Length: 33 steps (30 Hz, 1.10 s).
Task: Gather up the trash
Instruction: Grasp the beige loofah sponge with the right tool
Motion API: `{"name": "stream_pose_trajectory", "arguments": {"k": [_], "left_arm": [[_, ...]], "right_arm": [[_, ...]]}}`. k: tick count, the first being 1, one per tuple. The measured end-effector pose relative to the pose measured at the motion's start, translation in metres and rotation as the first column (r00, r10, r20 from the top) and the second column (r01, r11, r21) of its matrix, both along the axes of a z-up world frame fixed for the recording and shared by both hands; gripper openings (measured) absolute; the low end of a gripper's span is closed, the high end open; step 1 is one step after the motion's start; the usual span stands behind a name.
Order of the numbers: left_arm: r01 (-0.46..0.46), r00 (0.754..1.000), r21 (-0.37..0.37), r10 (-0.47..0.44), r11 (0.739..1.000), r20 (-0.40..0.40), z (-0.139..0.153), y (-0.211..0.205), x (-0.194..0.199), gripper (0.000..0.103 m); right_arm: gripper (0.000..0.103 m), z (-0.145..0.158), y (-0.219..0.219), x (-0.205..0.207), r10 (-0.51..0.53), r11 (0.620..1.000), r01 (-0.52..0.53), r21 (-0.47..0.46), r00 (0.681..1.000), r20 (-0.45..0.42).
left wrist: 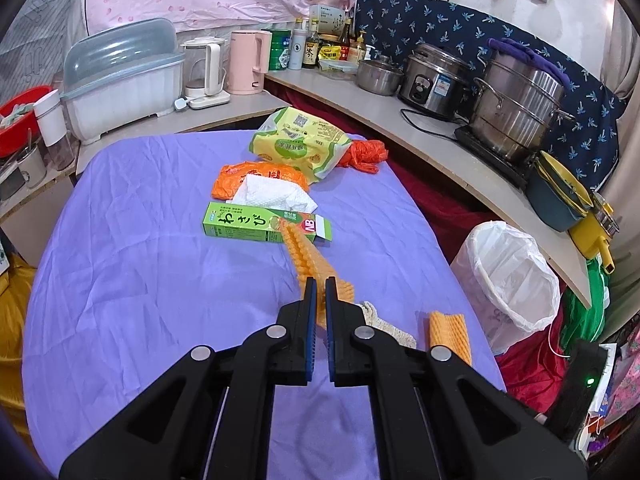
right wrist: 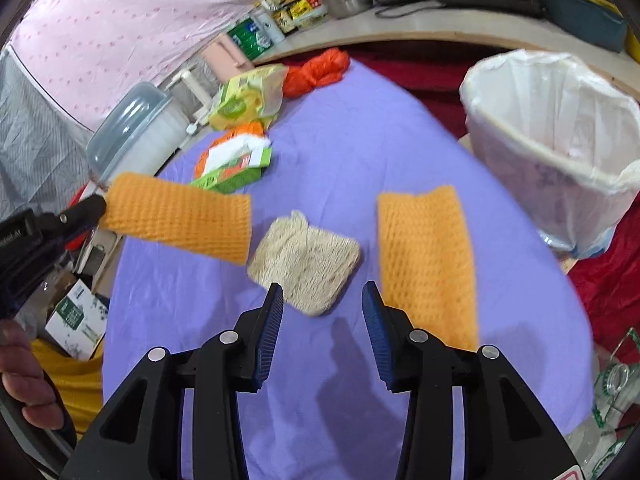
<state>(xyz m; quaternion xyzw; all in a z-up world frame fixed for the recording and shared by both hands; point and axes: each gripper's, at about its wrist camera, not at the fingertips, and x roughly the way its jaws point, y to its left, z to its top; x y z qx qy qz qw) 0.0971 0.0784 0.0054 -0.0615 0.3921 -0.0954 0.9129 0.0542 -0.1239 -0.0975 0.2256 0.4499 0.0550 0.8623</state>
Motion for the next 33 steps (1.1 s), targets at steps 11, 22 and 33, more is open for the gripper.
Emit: {"name": "stream_pose_trajectory", "arguments": {"k": [11,22,33], "left_arm": [[-0.005,0.999,0.006,0.005,1.0,-0.038,-0.016,0.003,0.009,0.004],[0.002,0.998,0.004,-0.002,1.0,-0.064,-0.027,0.0,0.017,0.004],[0.0,0.999,-0.003,0.0,1.0,-0.045,-0.018,0.002,0.018,0.004]], "right_arm": [[0.041,-0.031,0.003,0.014,0.023,0.996,-0.016,0.092,0.997,-0.075],[0.038,-0.038,0.01,0.033,0.032,0.992,-0.022,0.125,0.996,-0.082],[0.008,-0.023,0.009,0.042,0.018,0.995,-0.014,0.101,0.999,-0.036]]}}
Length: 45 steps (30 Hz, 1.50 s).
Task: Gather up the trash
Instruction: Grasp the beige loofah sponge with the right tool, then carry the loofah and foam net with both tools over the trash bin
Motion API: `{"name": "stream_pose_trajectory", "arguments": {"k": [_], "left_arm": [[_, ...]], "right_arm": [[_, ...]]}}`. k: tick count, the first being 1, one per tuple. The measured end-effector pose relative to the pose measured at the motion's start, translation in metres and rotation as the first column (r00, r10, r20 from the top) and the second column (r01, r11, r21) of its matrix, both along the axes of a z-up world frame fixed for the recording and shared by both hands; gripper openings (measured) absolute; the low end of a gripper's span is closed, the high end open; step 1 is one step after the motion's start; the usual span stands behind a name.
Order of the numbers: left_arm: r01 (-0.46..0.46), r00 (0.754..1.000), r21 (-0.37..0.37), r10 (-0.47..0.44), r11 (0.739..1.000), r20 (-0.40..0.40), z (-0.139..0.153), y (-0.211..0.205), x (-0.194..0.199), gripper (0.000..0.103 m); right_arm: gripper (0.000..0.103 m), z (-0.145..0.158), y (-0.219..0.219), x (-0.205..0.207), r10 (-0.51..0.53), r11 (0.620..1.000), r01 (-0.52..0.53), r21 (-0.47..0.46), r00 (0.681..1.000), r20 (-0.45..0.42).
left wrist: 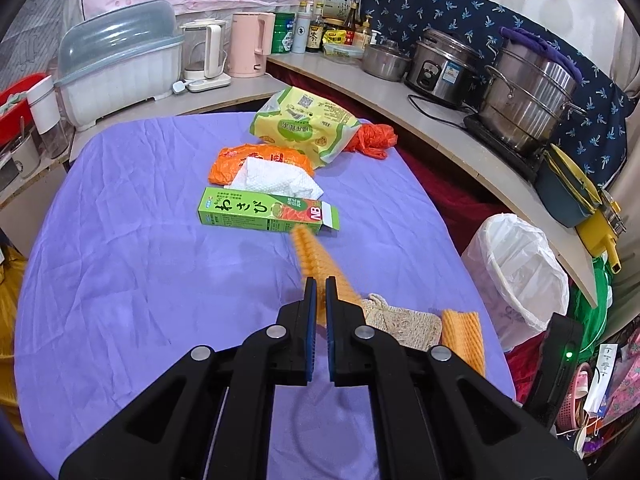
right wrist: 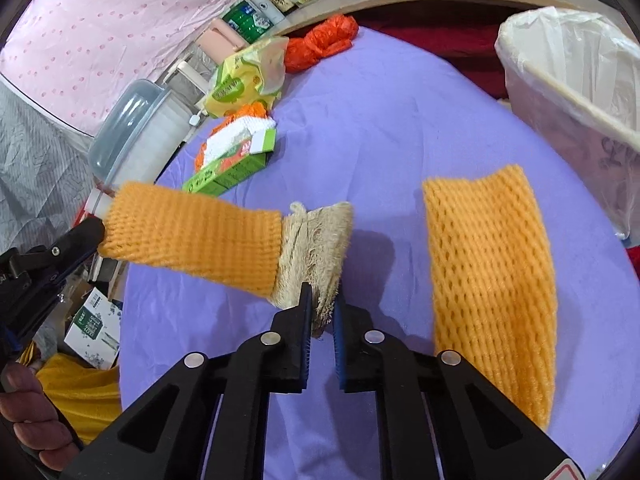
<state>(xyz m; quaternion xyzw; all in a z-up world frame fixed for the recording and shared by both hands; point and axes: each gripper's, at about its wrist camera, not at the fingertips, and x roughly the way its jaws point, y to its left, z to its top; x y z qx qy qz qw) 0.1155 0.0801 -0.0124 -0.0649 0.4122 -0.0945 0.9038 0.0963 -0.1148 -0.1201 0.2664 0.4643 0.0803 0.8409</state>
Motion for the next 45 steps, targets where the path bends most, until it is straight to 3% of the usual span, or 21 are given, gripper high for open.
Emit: {"name": "stream_pose_trajectory", "arguments": {"k": [9,17,24,30,34,39,45], "left_arm": [[0.027,0.998,0.006,-0.027,1.0,0.061,0.026,-0.018,-0.003,0.004],[0.072,0.988,0.025,-0.074,0.997,0.134,0.058,-0.053,0.001,0.004],[0.137,0.972,0.035,-0.142,0.99,0.189,0.083,-0.1,0.01,0.004],[0.247,0.949,0.025,-0.247,0.969,0.195,0.093,-0.162,0.019,0.004],[0.33,0.928,0.006,-0.326,0.944,0.178,0.089,-0.21,0.027,0.004],[0.41,0.909,-0.023,-0.407,0.912,0.096,0.064,-0.263,0.043,0.004],[0.428,0.904,-0.004,-0.428,0.904,0.026,0.03,-0.296,0.057,0.005]], "right_arm": [[0.007,0.035,-0.029,-0.009,-0.085,0.996,0.087,-0.013,0.991,0.108],[0.006,0.054,-0.081,-0.02,-0.196,0.98,0.2,-0.007,0.967,0.165],[0.006,0.062,-0.142,-0.034,-0.316,0.947,0.32,0.013,0.929,0.19],[0.006,0.065,-0.205,-0.043,-0.44,0.894,0.447,0.015,0.874,0.204],[0.006,0.062,-0.236,-0.046,-0.496,0.861,0.508,-0.014,0.845,0.2],[0.006,0.055,-0.261,-0.049,-0.533,0.835,0.549,-0.042,0.825,0.189],[0.007,0.044,-0.275,-0.048,-0.554,0.823,0.567,-0.039,0.816,0.166]]}}
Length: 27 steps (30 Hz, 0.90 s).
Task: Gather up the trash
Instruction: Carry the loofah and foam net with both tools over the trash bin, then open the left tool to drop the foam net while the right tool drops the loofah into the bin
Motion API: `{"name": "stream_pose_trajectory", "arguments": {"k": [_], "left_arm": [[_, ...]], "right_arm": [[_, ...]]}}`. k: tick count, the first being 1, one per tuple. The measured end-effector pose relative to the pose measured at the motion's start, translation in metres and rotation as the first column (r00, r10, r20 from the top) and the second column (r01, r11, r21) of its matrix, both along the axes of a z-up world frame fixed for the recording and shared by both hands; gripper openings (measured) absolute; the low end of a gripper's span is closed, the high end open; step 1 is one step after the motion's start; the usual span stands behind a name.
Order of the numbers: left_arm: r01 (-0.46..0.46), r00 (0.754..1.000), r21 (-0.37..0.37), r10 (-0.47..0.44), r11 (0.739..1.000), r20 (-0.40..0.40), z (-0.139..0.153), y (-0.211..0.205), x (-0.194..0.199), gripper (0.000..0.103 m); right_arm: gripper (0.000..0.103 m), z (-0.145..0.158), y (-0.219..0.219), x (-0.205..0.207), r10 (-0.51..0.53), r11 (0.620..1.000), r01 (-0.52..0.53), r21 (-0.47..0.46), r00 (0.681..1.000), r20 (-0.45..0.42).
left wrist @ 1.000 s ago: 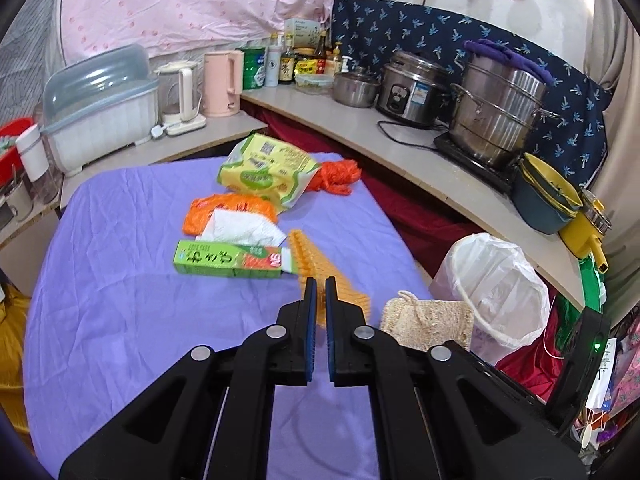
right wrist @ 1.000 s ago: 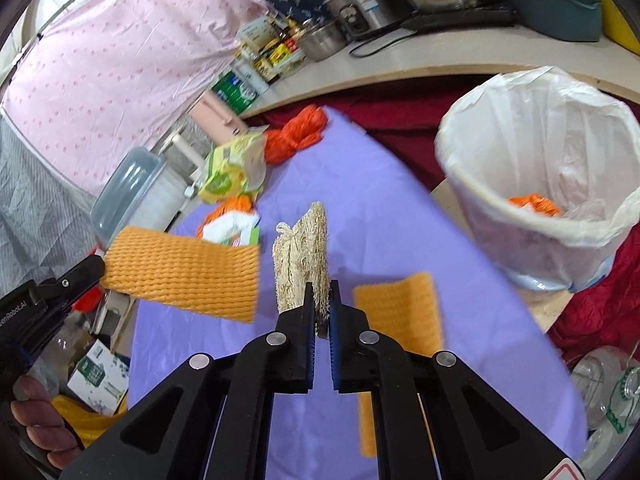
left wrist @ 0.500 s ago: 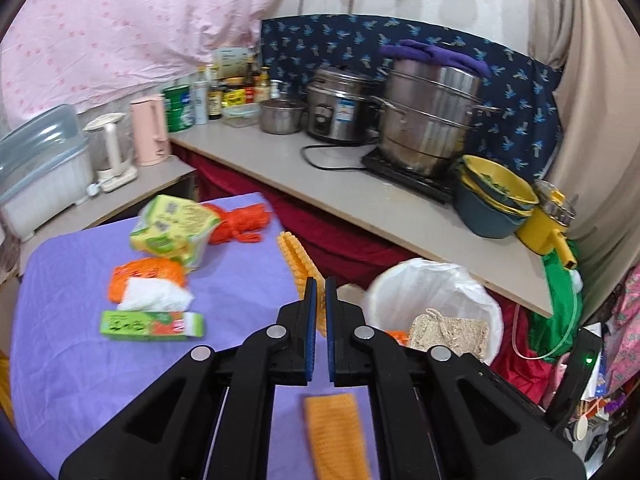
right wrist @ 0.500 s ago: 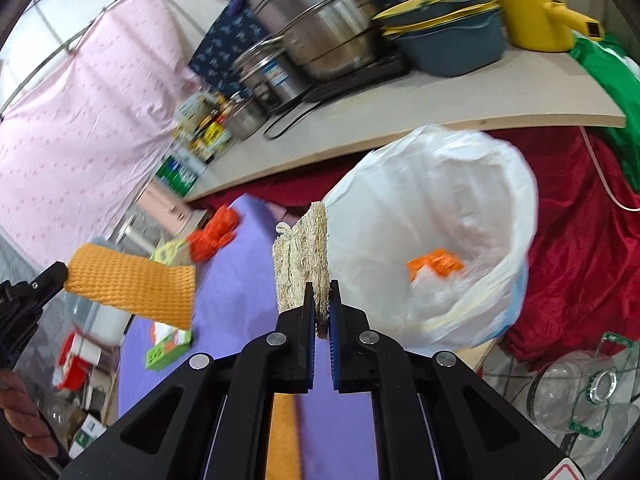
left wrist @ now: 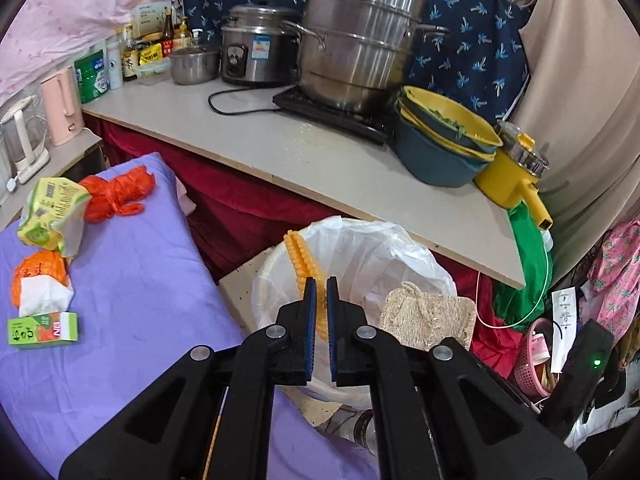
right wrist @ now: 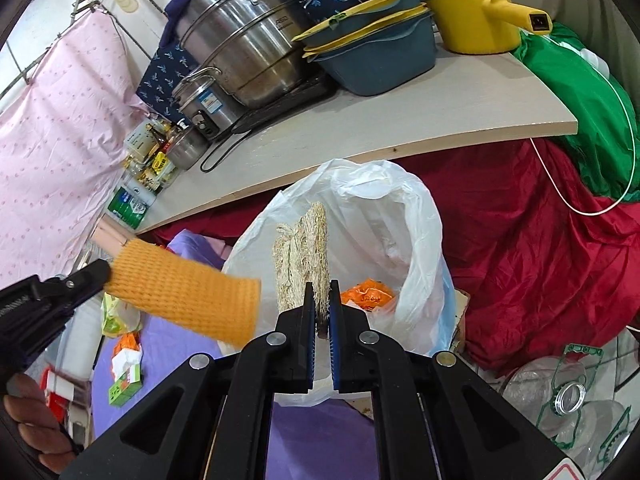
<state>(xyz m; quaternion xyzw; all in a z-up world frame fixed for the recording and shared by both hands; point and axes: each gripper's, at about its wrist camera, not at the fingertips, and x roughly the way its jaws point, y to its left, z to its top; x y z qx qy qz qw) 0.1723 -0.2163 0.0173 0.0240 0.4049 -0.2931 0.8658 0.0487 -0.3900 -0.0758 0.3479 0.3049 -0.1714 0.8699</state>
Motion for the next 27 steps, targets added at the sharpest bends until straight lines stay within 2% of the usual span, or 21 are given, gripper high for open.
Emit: {"name": "stream_pose_trajectory", "arguments": {"k": [1,2,3,5,6,9,13,27], "left_arm": [[-0.002,1.0,0.006,0.002,1.0,-0.004,-0.004,-0.003,0.001,0.006],[0.001,1.0,0.01,-0.001,1.0,-0.012,-0.007,-0.006,0.003,0.011],[-0.002,1.0,0.015,0.002,1.0,-0.017,-0.011,-0.005,0.004,0.024],[-0.023,1.0,0.016,0.023,1.0,-0.017,-0.014,-0.004,0.005,0.043],[-0.031,0.999,0.012,0.032,0.999,-0.015,-0.015,-0.002,0.005,0.048],[-0.049,0.999,0.004,0.049,0.999,-0.008,-0.014,0.005,0.008,0.052],[-0.081,0.997,-0.001,0.081,0.997,-0.001,-0.012,0.019,0.011,0.059],[-0.163,0.986,0.019,0.162,0.986,0.035,-0.01,0.065,0.0,0.06]], "right_arm": [[0.007,-0.001,-0.001,0.0,0.0,1.0,0.0,0.002,1.0,-0.003],[0.008,-0.003,-0.002,0.001,0.0,1.0,0.0,0.003,1.0,-0.005],[0.011,-0.005,-0.003,0.002,0.001,1.0,-0.001,0.005,1.0,-0.009],[0.014,-0.007,-0.004,0.004,-0.005,1.0,0.005,0.006,1.0,-0.015],[0.016,-0.008,-0.004,0.005,-0.006,1.0,0.006,0.008,1.0,-0.016],[0.022,-0.01,-0.003,0.006,-0.007,1.0,0.007,0.016,1.0,-0.013],[0.023,-0.009,0.001,0.006,-0.003,1.0,0.003,0.02,1.0,-0.008],[0.035,0.019,0.043,0.009,0.067,0.997,-0.066,-0.041,0.998,0.014]]}}
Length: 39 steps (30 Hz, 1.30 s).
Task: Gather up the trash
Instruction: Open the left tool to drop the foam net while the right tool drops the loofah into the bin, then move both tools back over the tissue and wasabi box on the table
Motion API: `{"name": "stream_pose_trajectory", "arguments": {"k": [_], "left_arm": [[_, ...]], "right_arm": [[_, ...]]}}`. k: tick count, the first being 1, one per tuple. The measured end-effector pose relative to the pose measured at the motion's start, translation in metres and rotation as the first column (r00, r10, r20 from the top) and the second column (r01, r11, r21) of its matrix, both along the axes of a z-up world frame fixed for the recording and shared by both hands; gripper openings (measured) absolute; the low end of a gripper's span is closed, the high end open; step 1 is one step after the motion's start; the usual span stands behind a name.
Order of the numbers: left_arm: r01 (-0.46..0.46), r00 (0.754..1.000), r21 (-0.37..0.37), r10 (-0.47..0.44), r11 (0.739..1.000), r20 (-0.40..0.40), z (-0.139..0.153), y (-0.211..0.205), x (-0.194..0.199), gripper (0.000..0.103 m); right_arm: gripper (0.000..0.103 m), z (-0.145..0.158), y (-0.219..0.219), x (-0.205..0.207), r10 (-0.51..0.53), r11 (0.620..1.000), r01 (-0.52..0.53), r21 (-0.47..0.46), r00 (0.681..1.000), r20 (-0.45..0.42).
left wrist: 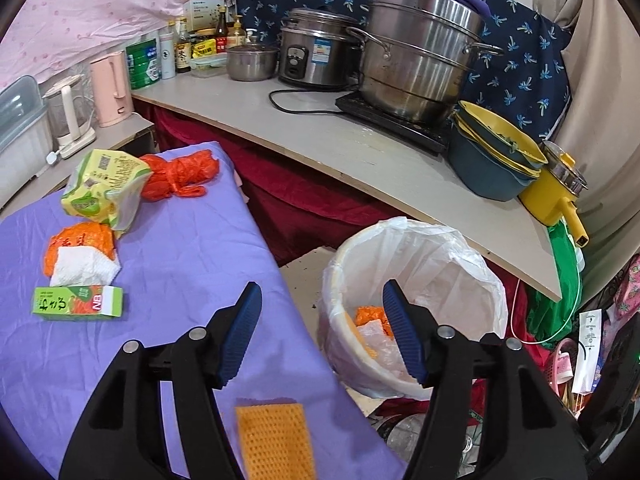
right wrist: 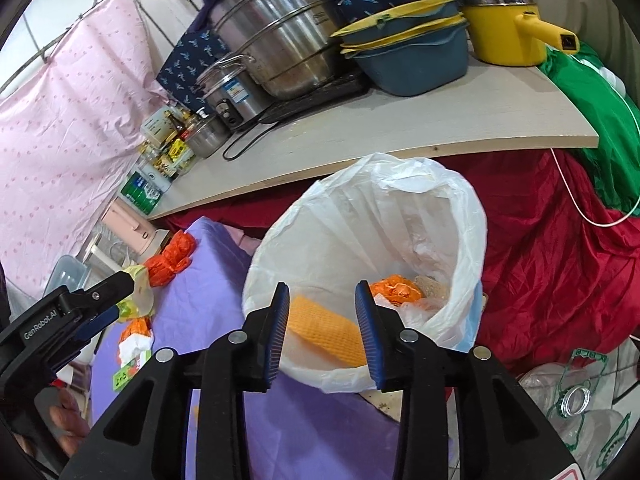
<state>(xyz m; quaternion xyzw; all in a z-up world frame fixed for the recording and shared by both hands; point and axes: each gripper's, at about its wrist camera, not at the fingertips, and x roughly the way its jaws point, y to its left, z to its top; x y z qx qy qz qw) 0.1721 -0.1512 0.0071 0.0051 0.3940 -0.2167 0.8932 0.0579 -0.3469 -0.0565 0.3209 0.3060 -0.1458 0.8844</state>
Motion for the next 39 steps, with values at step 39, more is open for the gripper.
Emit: {"name": "stream_pose_trajectory", "arguments": {"k": [39], "left_arm": [[-0.393,0.917,-0.006,0.391,0.92,-0.081,-0.039,0.249,-0.002,0.06]], "right_arm": [[0.039,0.008,0.22,0.069,0.4,0.913,-0.405,-0.058,0.913,-0.073]]}}
